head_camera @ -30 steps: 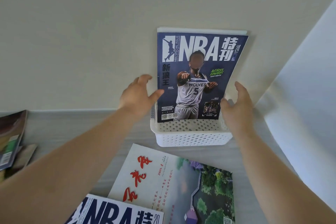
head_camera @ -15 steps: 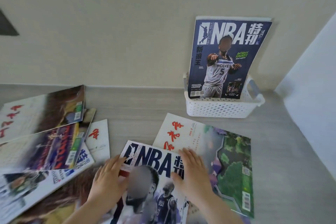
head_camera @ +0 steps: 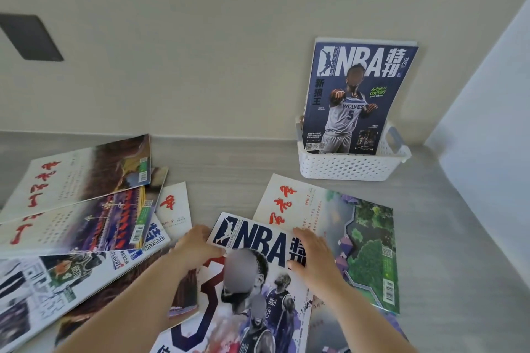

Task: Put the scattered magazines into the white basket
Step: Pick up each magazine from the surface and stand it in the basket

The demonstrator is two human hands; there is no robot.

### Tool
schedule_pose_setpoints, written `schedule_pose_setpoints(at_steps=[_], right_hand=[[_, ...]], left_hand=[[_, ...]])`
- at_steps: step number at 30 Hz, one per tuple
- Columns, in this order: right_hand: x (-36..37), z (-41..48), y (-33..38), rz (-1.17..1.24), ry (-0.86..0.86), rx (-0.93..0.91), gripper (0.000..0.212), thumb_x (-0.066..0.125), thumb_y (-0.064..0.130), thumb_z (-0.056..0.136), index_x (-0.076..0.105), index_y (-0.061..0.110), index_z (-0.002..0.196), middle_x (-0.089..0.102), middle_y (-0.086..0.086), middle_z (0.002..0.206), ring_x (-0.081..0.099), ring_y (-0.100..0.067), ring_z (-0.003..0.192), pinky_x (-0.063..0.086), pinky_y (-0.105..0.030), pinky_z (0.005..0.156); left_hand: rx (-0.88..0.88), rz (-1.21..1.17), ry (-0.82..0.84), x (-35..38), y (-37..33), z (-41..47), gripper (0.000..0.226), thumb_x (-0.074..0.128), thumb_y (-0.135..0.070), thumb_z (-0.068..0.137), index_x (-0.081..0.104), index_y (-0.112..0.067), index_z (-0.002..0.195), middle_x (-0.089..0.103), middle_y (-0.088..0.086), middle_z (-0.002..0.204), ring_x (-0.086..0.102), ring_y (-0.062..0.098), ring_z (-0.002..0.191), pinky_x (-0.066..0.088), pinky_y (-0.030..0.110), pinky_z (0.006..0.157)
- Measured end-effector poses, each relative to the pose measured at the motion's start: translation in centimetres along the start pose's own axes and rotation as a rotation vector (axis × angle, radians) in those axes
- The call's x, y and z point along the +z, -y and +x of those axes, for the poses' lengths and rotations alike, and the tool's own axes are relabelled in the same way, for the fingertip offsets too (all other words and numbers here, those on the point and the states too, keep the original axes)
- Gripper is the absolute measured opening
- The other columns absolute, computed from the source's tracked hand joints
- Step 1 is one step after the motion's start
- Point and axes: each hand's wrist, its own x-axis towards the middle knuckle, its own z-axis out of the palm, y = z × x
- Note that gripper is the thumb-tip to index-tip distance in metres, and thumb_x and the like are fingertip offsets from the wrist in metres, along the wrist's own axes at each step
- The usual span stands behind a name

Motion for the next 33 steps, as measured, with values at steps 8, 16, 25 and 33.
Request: schedule_pose_setpoints(at_steps=[8, 16, 25, 33], right_hand=[[0.0, -0.5, 0.0, 0.097, -0.022, 0.049, 0.068, 0.059, 0.026, 0.084, 0.021, 0.025, 0.14, 0.024, 0.004, 0.151, 0.015, -0.013, 0.14, 0.01, -0.032, 0.115], [-3.9, -0.9, -0.7, 1.326, -0.29, 0.374, 0.086, 0.071, 0.012, 0.063, 0.028, 0.016, 0.137, 0.05, -0.011, 0.133, 0.051, -0.024, 0.114, 0.034, -0.045, 0.104], [-10.0, 0.1, -1.1, 0.886, -0.03, 0.253, 0.012, 0.057, 0.002, 0.082, 0.061, 0.009, 0.091, 0.068, -0.006, 0.077, 0.063, -0.017, 0.07, 0.053, -0.025, 0.068], [-21.8, 4.5, 0.8, 0.666, -0.415, 0.027, 0.013, 0.057, 0.006, 0.084, 0.059, 0.018, 0.081, 0.065, 0.011, 0.069, 0.063, -0.004, 0.06, 0.05, -0.014, 0.054]], left_hand=[[0.142, -0.172, 0.175, -1.8, -2.0, -0.3, 0.021, 0.054, -0.008, 0.085, 0.055, -0.015, 0.104, 0.065, 0.003, 0.087, 0.062, 0.015, 0.07, 0.048, 0.023, 0.058], [0.451, -0.374, 0.086, -3.1, -5.8, -2.5, 0.024, 0.051, -0.007, 0.087, 0.056, -0.03, 0.085, 0.071, -0.01, 0.077, 0.068, 0.009, 0.065, 0.053, 0.021, 0.054], [0.666, -0.643, -0.024, -5.7, -13.9, -2.1, 0.025, 0.048, -0.001, 0.087, 0.055, -0.024, 0.084, 0.065, 0.002, 0.085, 0.062, 0.018, 0.072, 0.054, 0.032, 0.067], [0.937, -0.799, -0.147, -8.1, -23.7, -2.4, 0.026, 0.048, -0.002, 0.087, 0.053, -0.028, 0.082, 0.066, -0.01, 0.079, 0.066, 0.0, 0.059, 0.056, 0.018, 0.054]])
